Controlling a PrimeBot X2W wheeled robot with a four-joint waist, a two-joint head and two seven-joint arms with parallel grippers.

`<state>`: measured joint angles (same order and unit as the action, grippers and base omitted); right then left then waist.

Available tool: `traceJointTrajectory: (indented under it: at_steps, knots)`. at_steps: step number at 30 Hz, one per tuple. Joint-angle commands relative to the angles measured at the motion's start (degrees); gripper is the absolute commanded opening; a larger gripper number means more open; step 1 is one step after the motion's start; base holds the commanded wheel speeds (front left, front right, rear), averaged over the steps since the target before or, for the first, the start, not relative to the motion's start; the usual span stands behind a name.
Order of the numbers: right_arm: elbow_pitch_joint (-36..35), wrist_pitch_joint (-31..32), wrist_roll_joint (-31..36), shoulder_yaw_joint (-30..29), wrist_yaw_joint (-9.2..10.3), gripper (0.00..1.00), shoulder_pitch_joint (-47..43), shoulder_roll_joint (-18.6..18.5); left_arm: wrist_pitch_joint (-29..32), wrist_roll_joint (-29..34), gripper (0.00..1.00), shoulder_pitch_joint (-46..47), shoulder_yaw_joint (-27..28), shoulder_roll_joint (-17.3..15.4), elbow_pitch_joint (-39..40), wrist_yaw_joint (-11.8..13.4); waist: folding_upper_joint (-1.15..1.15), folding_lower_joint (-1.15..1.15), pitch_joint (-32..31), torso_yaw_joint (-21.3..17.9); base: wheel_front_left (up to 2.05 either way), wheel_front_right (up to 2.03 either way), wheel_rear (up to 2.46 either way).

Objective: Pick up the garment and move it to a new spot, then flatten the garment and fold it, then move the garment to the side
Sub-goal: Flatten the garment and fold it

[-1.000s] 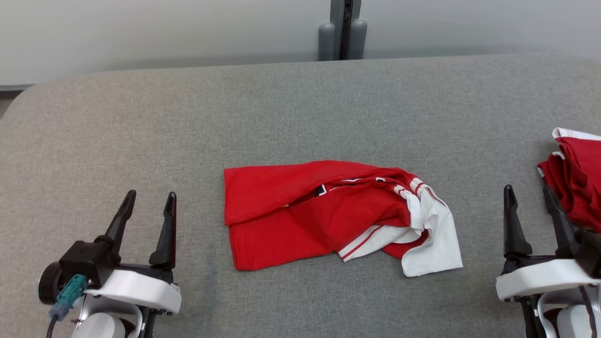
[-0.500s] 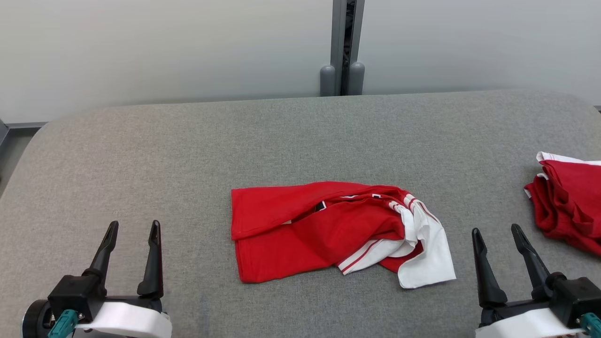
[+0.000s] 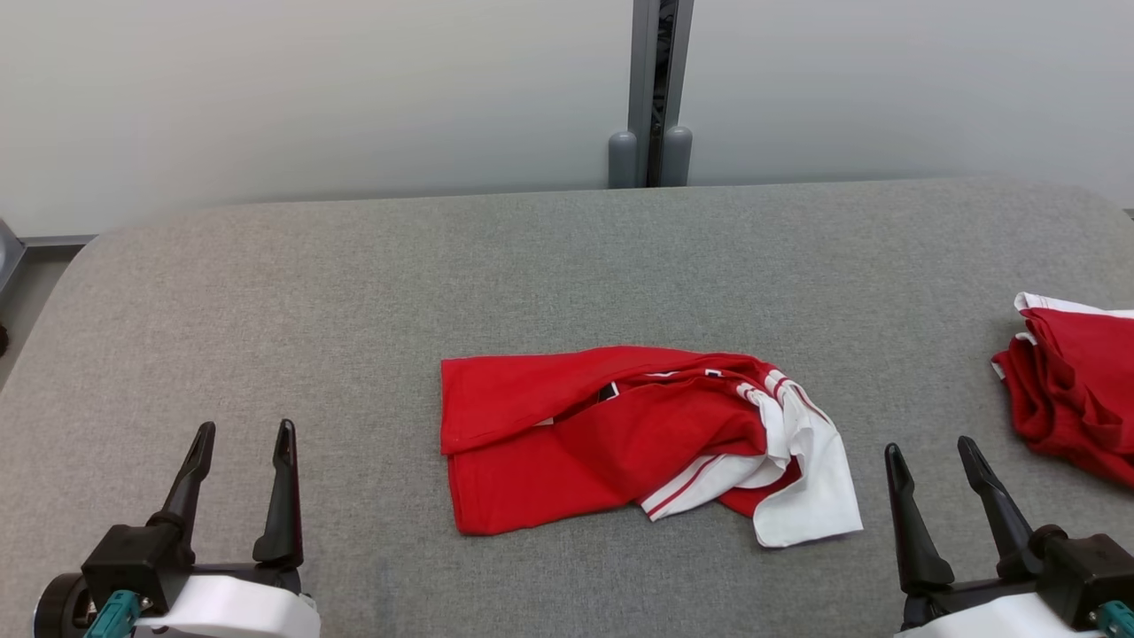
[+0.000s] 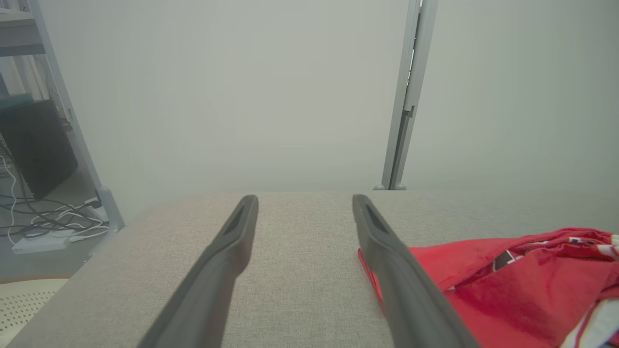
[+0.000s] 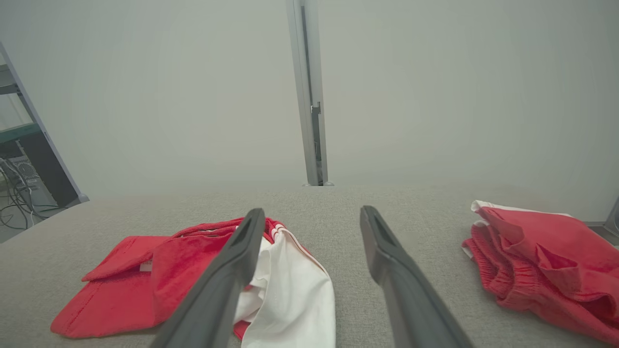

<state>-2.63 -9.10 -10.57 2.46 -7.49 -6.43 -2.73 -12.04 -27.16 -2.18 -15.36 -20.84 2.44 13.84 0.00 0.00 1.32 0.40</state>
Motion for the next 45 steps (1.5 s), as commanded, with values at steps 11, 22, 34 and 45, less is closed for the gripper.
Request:
traceJointTrajectory:
  at_steps: [11, 22, 34, 45]
  knots:
    - [0.8, 0.4, -0.3, 0.4, -0.02, 1.00, 1.0, -0.2, 1.4, 0.8, 1.00, 1.0, -1.2, -0.8, 0.6, 0.3, 0.00, 0.00, 0.8, 0.3, 0.00, 0.00, 0.00]
    - [0.9, 4.6, 2.7, 5.3, -0.02, 1.00, 3.0, -0.2, 10.6, -1.2, 1.00, 7.2, -9.2, 0.7, -2.3, -6.6, 0.00, 0.00, 5.2, 0.0, 0.00, 0.00, 0.00]
    - [2.3, 7.9, 3.7, 9.1, -0.02, 1.00, 8.2, -0.2, 19.5, -7.2, 1.00, 17.9, -12.4, 2.7, -13.7, -14.9, 0.00, 0.00, 12.6, -1.3, 0.00, 0.00, 0.00]
    - [2.3, 6.8, 3.8, 10.3, -0.02, 1.00, 11.3, -0.2, 19.7, -8.3, 1.00, 23.5, -13.0, 3.8, -19.3, -17.5, 0.00, 0.00, 16.4, -1.8, 0.00, 0.00, 0.00]
